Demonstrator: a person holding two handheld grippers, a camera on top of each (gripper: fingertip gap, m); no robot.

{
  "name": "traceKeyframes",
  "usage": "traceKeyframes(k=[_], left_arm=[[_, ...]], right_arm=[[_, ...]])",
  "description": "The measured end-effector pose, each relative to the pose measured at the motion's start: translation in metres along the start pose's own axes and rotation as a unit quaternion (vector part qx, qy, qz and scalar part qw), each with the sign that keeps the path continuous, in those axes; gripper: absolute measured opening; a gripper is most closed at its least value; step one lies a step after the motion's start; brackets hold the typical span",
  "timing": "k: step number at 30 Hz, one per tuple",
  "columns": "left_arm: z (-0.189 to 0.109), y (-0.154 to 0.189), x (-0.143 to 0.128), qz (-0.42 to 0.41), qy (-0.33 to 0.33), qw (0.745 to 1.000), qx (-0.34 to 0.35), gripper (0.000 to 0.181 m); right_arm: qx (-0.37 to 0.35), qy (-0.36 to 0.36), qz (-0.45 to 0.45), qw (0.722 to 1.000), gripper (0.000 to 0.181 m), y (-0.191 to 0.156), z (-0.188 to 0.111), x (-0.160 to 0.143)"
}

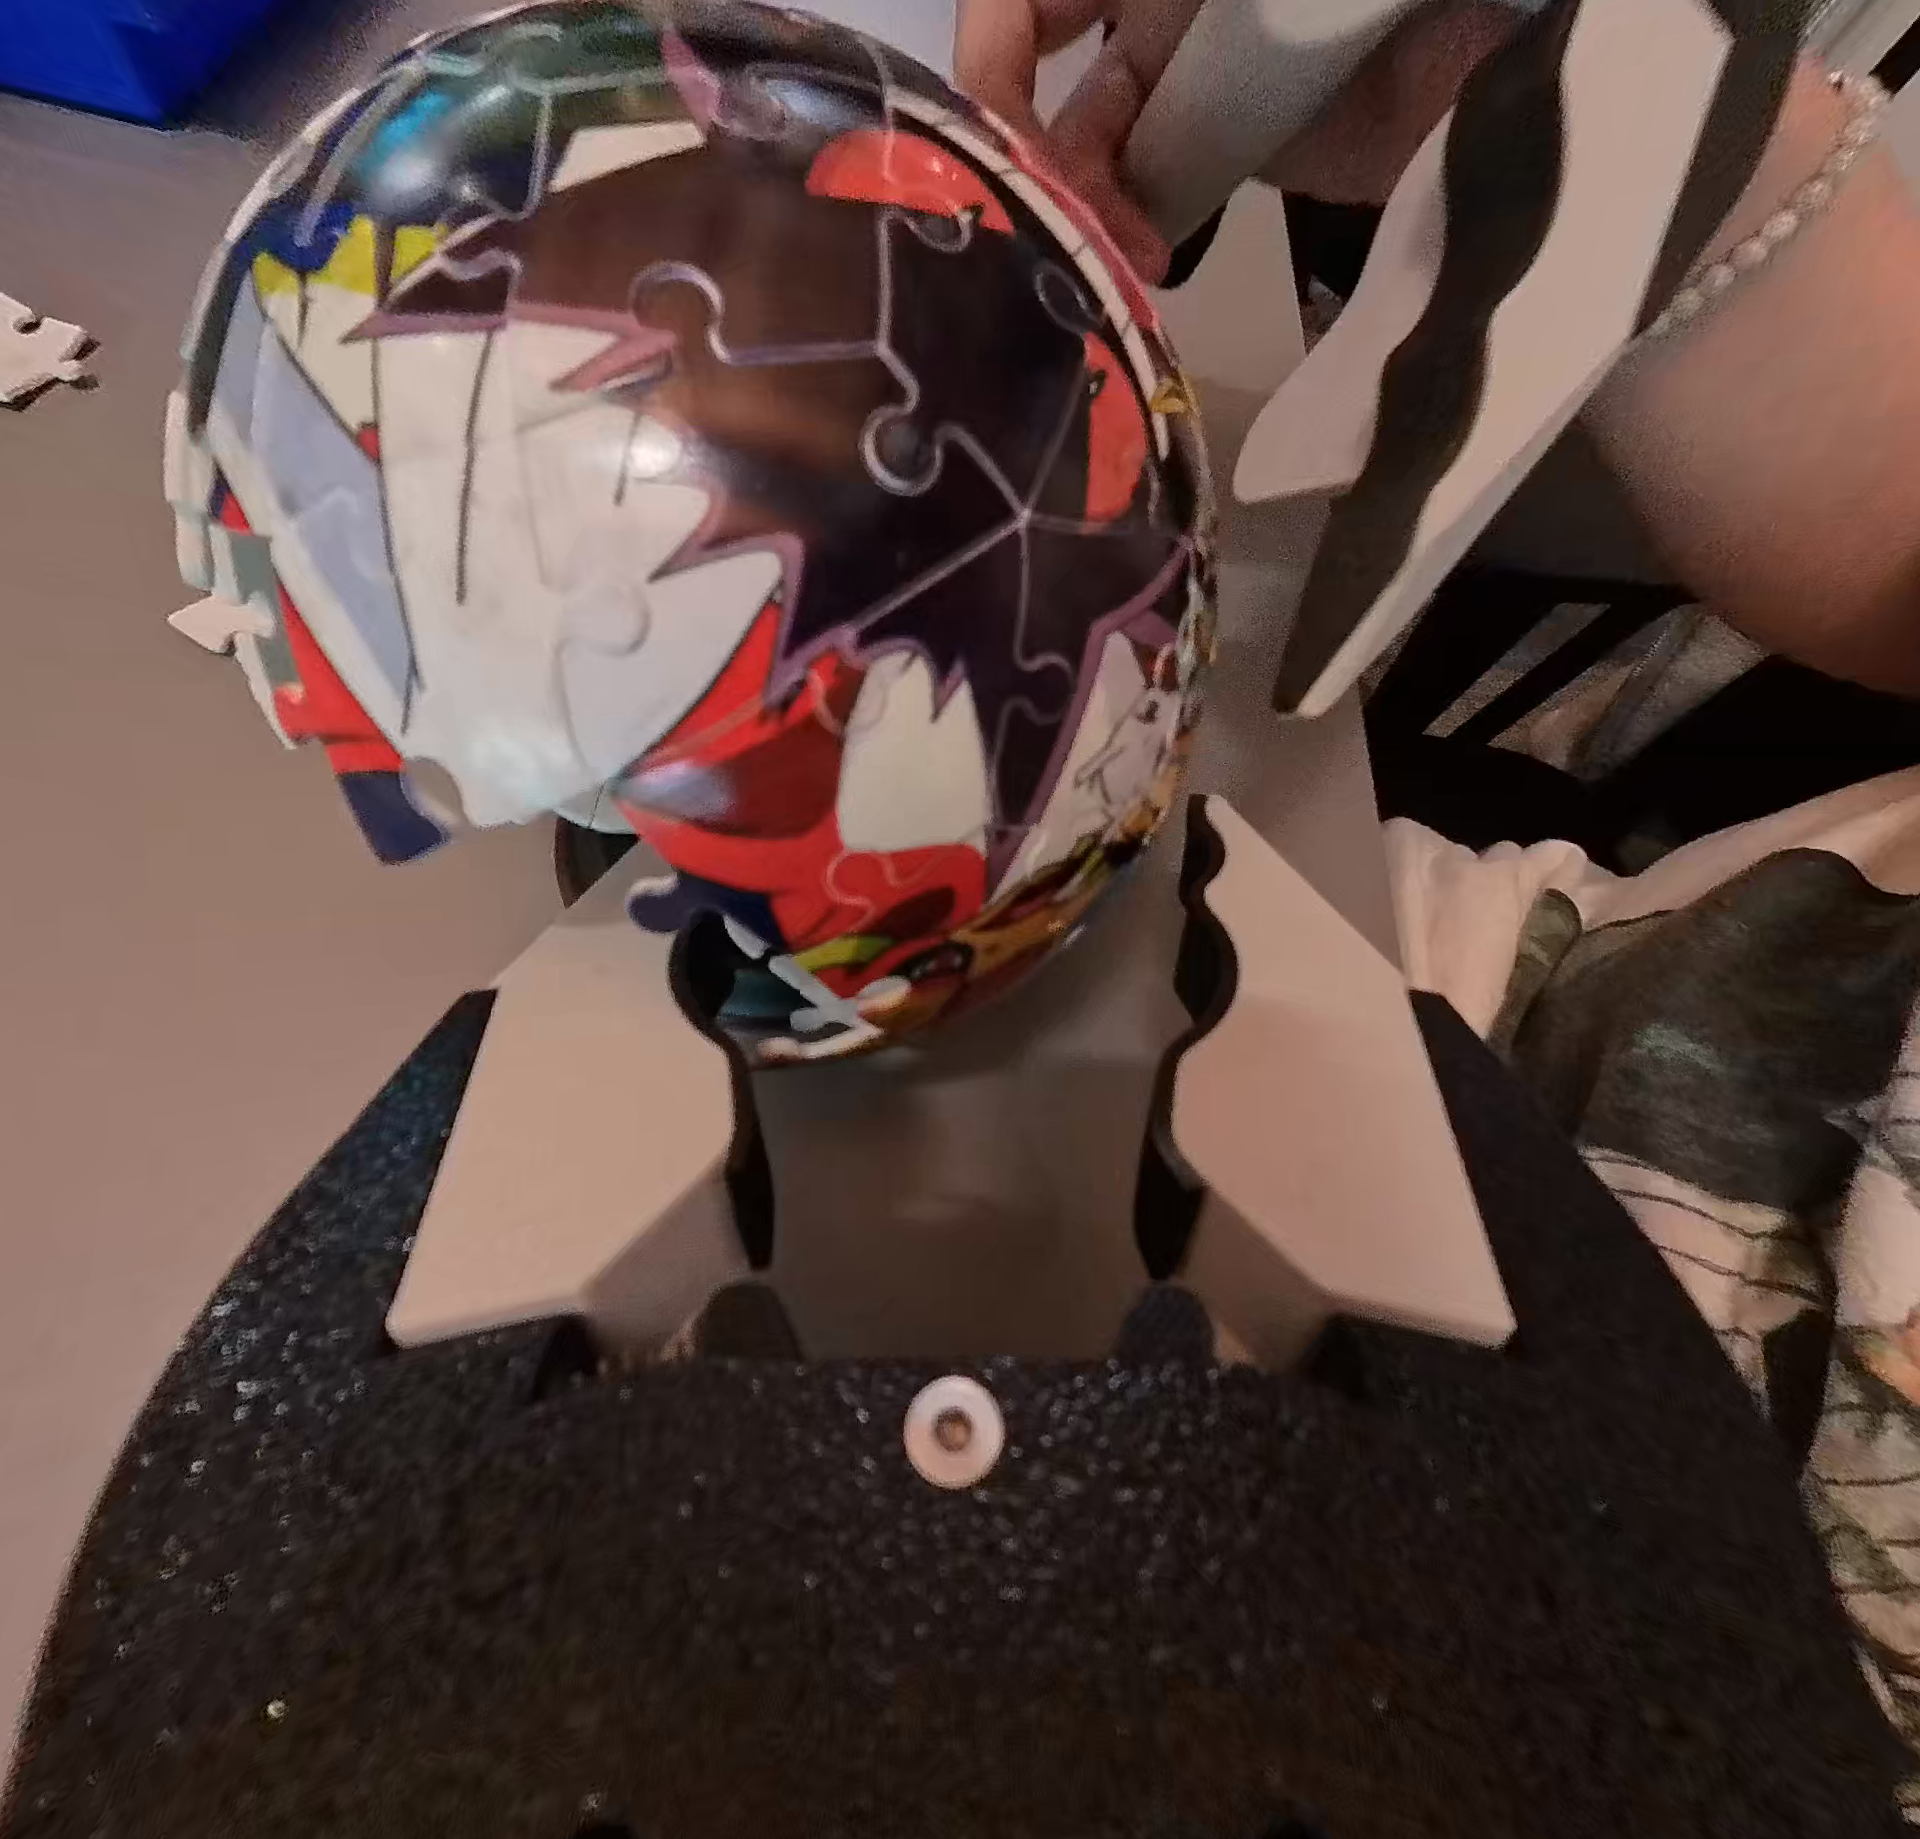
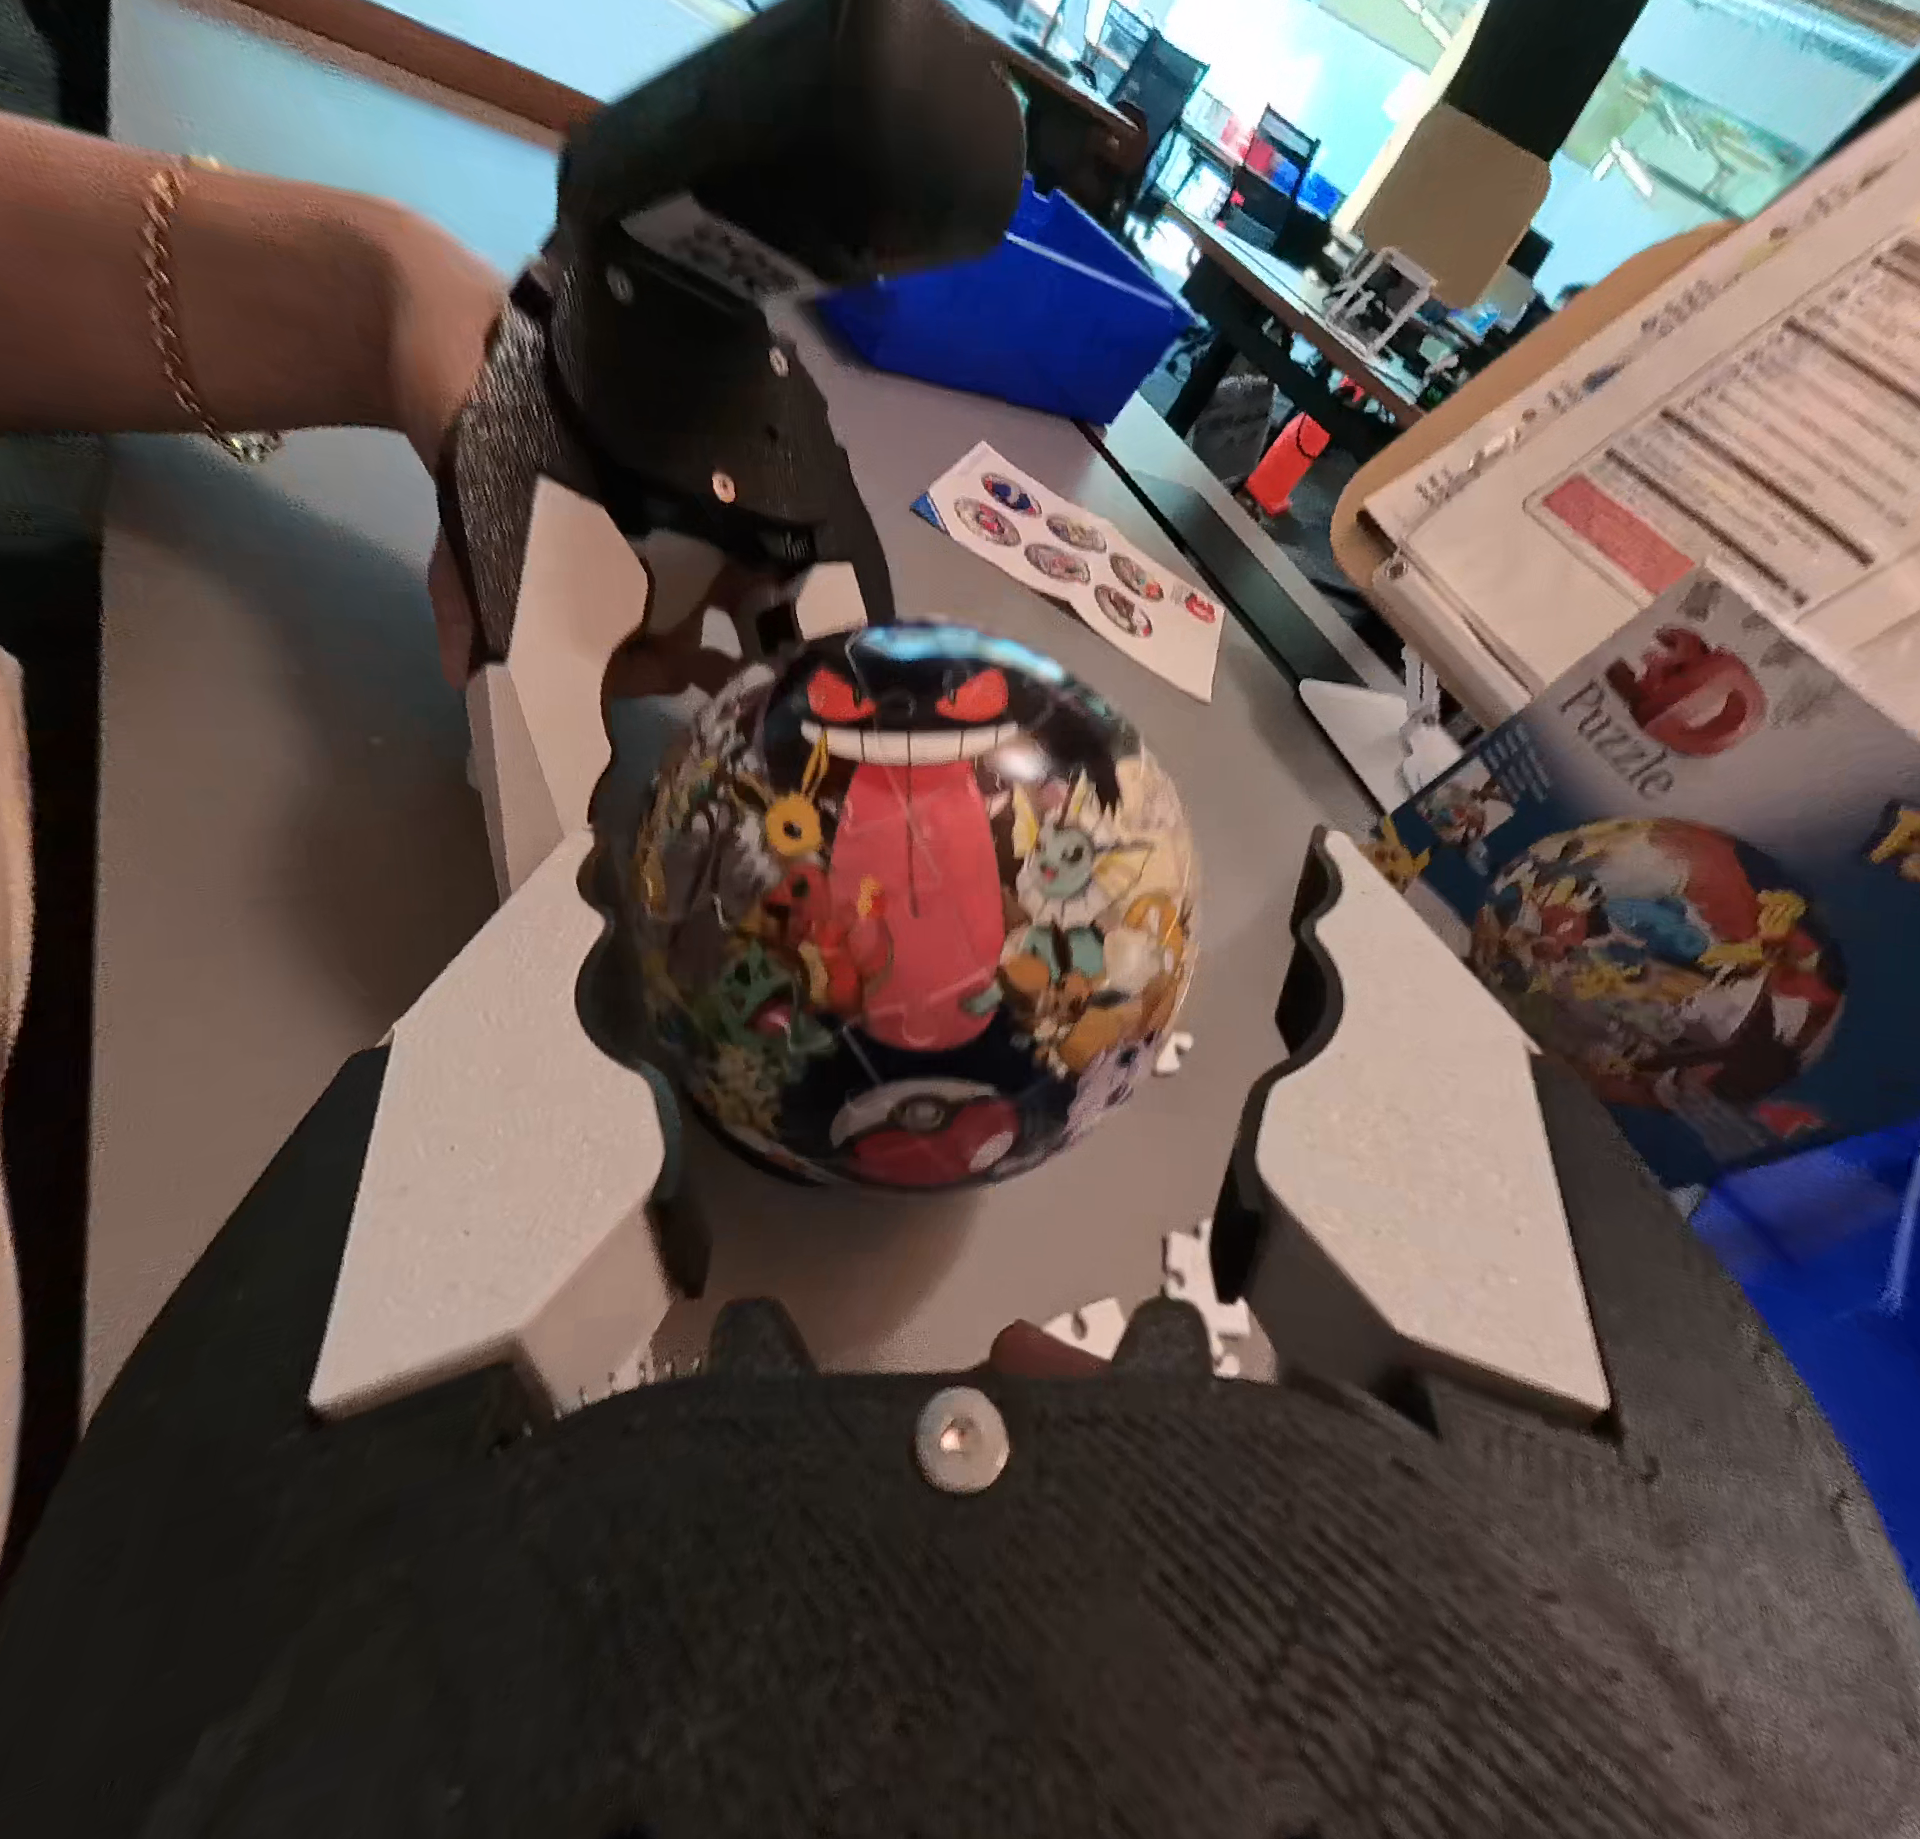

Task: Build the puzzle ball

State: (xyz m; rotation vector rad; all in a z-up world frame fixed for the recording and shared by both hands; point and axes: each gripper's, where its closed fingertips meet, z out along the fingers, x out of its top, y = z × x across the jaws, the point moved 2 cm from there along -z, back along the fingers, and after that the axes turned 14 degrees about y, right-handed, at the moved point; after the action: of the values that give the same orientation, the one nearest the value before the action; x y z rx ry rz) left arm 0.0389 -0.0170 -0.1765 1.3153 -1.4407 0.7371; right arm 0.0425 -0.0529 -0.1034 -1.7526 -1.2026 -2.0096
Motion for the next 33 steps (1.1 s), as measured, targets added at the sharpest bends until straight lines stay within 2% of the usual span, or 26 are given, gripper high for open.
traceKeyframes(k=[1, 4, 9, 16, 22, 29, 33], left_arm=[[0.0, 0.0, 0.0, 0.002, 0.002, 1.0, 0.0, 0.085], [0.0, -0.001, 0.001, 0.005, 0.01, 1.0, 0.006, 0.085], [-0.004, -0.001, 0.008, 0.014, 0.032, 0.999, 0.007, 0.083], [-0.008, 0.006, 0.022, 0.07, 0.063, 0.995, -0.009, 0.07], [-0.011, 0.013, 0.039, 0.065, 0.099, 0.992, -0.046, 0.07], [-0.013, 0.018, 0.037, 0.053, 0.099, 0.992, -0.062, 0.068], [-0.01, 0.021, 0.035, 0.054, 0.093, 0.992, -0.066, 0.069]], right_arm=[[0.005, 0.004, -0.006, 1.0, 0.125, 0.0, 0.003, 0.007], [0.016, 0.01, -0.014, 1.0, 0.12, 0.0, 0.014, 0.017], [0.033, -0.035, -0.009, 0.999, 0.115, -0.007, 0.022, -0.004], [0.04, -0.004, 0.039, 0.998, 0.116, -0.004, 0.012, -0.012], [0.051, 0.003, 0.061, 0.997, 0.117, 0.004, 0.0, -0.016], [0.061, -0.032, 0.016, 0.998, 0.124, 0.005, -0.003, -0.01], [0.076, -0.1, -0.074, 0.989, 0.132, 0.0, 0.004, -0.017]])
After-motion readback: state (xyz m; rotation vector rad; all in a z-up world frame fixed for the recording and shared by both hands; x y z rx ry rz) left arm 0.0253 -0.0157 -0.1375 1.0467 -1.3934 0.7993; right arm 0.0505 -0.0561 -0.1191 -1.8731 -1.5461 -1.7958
